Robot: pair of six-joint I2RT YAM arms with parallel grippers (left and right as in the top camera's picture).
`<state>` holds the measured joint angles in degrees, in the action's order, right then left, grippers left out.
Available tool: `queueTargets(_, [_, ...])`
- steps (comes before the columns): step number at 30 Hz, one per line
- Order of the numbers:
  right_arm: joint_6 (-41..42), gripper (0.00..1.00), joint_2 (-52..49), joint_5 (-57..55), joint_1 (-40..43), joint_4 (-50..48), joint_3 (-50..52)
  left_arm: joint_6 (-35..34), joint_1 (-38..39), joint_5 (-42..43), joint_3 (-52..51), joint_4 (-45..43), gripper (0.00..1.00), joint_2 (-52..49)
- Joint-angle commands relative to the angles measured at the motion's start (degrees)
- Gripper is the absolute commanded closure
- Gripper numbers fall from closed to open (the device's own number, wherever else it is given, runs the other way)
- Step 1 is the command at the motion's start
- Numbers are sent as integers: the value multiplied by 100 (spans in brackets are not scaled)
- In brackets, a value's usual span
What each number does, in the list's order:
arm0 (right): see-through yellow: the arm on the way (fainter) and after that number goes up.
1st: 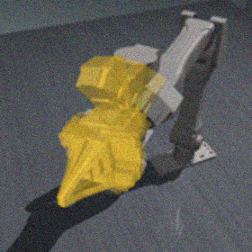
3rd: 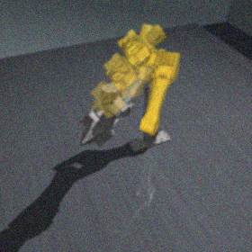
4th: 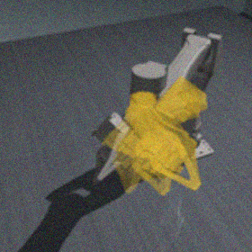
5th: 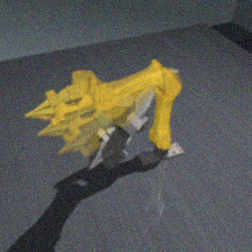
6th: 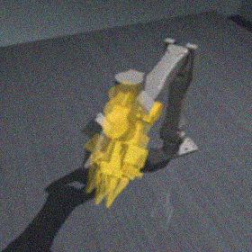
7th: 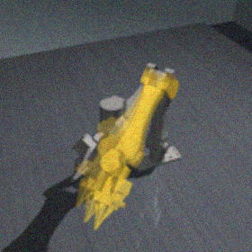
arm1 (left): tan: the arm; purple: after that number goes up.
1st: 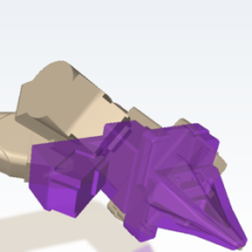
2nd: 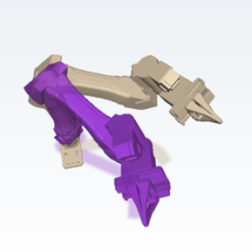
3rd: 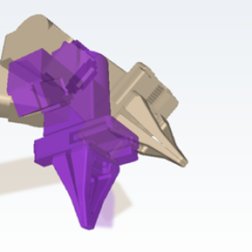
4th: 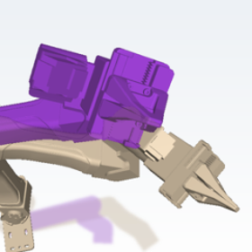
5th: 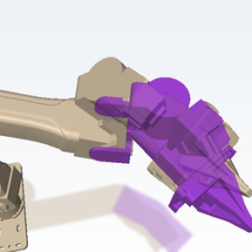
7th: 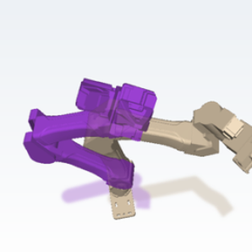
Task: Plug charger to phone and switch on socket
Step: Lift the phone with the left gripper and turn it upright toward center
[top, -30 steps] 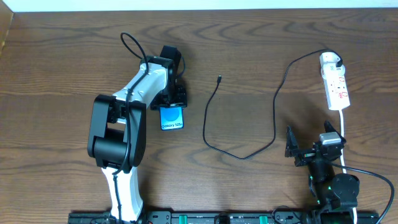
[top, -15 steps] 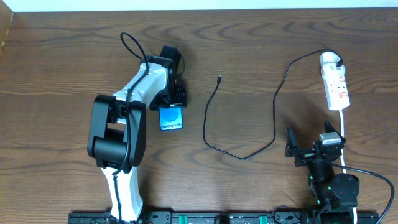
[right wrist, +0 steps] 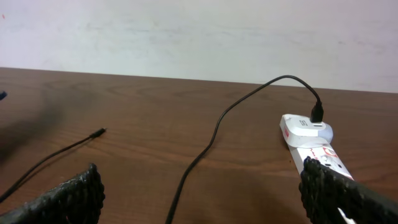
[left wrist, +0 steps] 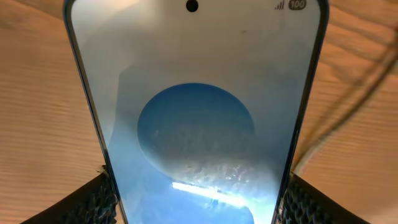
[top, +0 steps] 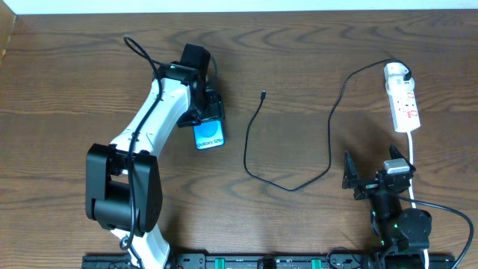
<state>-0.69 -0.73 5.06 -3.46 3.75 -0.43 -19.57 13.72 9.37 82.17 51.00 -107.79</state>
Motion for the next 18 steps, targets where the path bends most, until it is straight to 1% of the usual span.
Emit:
queueTargets(1, [-22, 1, 20, -44, -33, 20, 11, -400, -15, 841, 35, 59, 33, 42])
queueTargets(2, [-22, 1, 20, -44, -33, 20, 11, -511, -15, 1012, 35, 83, 33, 42])
queueTargets(3, [-22, 1, 20, -44, -33, 20, 11, -595, -15, 1163, 35, 103, 36, 42])
queueTargets(7, [-22, 1, 20, -44, -33, 20, 11, -852, -15, 1718, 35, 118, 36, 42])
queueTargets(12, [-22, 1, 20, -44, -33, 20, 11, -1305, -15, 1722, 35, 118, 36, 42])
queueTargets(18, [-22, 1, 20, -44, -33, 20, 11, -2074, -15, 1725, 35, -48, 36, 42])
